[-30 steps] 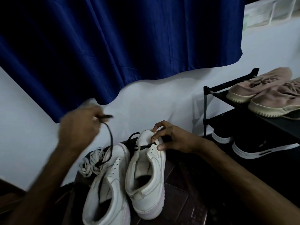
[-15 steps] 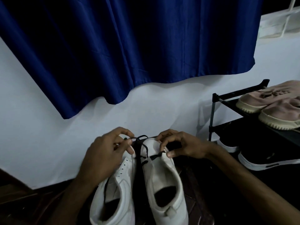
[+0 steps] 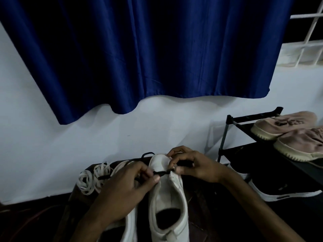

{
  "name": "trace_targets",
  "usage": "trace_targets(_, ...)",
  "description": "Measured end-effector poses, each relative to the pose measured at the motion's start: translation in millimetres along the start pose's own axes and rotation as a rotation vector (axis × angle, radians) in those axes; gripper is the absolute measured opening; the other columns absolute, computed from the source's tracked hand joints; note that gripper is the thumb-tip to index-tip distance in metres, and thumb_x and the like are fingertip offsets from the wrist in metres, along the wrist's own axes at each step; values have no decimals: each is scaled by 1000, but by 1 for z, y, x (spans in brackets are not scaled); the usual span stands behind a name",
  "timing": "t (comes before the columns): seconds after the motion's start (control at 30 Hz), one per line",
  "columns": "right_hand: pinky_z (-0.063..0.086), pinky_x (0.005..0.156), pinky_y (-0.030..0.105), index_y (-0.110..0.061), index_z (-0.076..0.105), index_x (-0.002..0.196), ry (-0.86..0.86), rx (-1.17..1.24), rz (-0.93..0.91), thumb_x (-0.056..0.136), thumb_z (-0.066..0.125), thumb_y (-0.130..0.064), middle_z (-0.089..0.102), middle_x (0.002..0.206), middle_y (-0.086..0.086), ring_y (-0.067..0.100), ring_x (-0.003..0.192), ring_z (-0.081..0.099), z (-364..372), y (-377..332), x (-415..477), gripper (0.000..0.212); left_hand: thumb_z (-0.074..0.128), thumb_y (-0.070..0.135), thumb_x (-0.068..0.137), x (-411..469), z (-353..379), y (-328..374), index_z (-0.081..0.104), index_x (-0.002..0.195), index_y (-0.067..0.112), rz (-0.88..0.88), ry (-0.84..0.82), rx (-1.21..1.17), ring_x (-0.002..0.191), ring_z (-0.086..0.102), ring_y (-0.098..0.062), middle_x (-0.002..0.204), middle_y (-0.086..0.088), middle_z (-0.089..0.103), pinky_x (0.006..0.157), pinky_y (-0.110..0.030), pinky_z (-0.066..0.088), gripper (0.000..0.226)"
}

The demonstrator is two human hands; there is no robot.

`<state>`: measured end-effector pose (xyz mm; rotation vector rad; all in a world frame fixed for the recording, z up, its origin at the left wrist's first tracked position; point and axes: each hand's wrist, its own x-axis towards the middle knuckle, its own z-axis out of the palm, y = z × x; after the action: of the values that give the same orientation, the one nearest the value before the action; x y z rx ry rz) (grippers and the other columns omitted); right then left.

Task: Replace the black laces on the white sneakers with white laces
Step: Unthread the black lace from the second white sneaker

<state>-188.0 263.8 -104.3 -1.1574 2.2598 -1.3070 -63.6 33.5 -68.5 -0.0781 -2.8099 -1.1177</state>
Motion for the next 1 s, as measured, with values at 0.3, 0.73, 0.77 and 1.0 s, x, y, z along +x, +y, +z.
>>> trace_targets(0.3,41,106,30,-29,73,107,-83,-38,95,90,66,-35,52,132,-14,1,125,50,13,-39,-1,20,76,73,50,4,5,-12,60,109,42,-93,-111,-315,80,60,1,90,14,62,79,-30,52,68)
trace_targets(0.73,37,86,5,-32,68,77,76,-284,169,81,69,-13,59,114,-7,-5,103,56,49,-69,20,20,56,27,93,3,-20,-7,60,105,32,110,382,203,86,49,-8,71,17,46,68,-29,43,14)
trace_targets(0.77,40,87,10,-31,67,78,81,-264,170,81,66,-16,59,112,-7,-2,103,57,50,-67,19,15,53,32,94,3,-17,-8,60,107,33,97,325,173,93,49,-7,80,18,50,73,-27,42,15)
trace_targets(1.0,52,72,28,-15,57,88,263,-274,161,89,63,2,69,85,-2,11,83,66,51,-63,11,18,59,84,64,11,-11,-21,63,107,46,67,-113,88,131,28,-5,142,19,32,111,-43,29,57)
